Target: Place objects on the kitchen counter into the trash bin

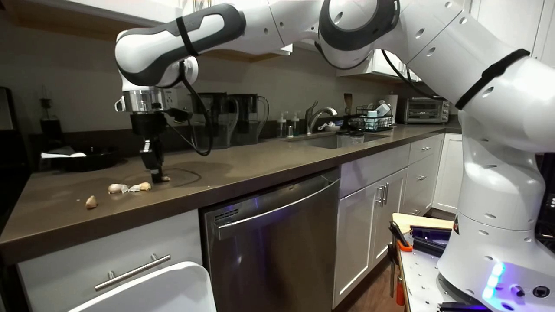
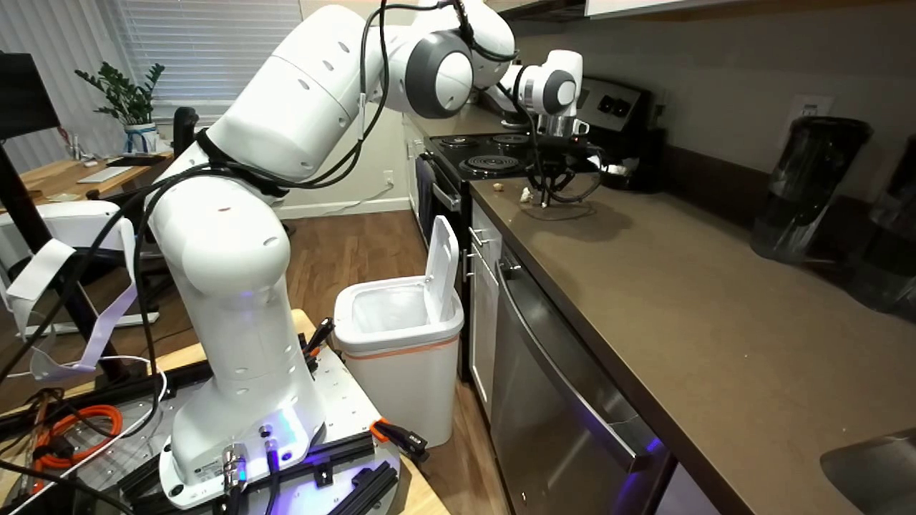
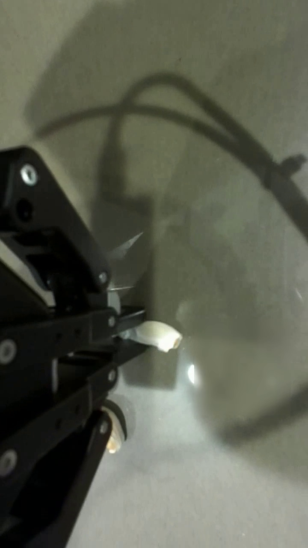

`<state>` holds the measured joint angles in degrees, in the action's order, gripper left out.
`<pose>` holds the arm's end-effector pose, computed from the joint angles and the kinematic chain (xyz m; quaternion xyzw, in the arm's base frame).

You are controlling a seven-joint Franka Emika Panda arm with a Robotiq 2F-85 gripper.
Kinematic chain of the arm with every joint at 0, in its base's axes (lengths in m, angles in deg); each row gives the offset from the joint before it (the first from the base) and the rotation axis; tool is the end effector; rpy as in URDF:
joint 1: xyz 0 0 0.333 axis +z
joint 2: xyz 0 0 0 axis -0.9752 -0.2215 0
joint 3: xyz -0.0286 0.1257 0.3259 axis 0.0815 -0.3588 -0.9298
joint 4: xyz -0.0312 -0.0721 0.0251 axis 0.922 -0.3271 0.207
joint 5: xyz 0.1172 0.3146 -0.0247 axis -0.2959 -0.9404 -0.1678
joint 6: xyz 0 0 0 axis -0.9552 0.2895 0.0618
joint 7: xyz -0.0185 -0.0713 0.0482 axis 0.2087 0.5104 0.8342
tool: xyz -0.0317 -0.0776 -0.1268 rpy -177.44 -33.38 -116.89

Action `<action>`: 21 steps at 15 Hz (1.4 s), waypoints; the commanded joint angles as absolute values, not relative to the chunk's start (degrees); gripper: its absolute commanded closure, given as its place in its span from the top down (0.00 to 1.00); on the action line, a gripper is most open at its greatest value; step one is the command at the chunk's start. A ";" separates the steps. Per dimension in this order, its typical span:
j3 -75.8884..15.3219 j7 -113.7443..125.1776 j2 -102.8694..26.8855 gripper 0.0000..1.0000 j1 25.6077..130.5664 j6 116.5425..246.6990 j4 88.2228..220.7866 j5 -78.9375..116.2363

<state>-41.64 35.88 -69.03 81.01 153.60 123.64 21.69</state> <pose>0.7241 0.1002 0.3273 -0.9501 -0.3115 0.0190 0.0005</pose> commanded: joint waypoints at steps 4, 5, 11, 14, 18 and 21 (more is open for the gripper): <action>-42.61 36.03 -67.03 0.06 83.12 144.92 125.63 21.19; -42.72 35.78 -66.51 0.05 83.61 143.91 126.26 21.26; -43.40 35.50 -59.55 0.06 87.40 144.12 135.96 23.08; -44.00 35.23 -54.49 0.06 89.24 146.02 142.66 24.52; -45.16 35.18 -46.55 0.06 91.15 148.77 151.88 27.39; -46.62 35.90 -41.59 0.06 91.60 152.68 157.82 27.80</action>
<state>-45.37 35.74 -48.29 91.76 147.98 149.17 26.20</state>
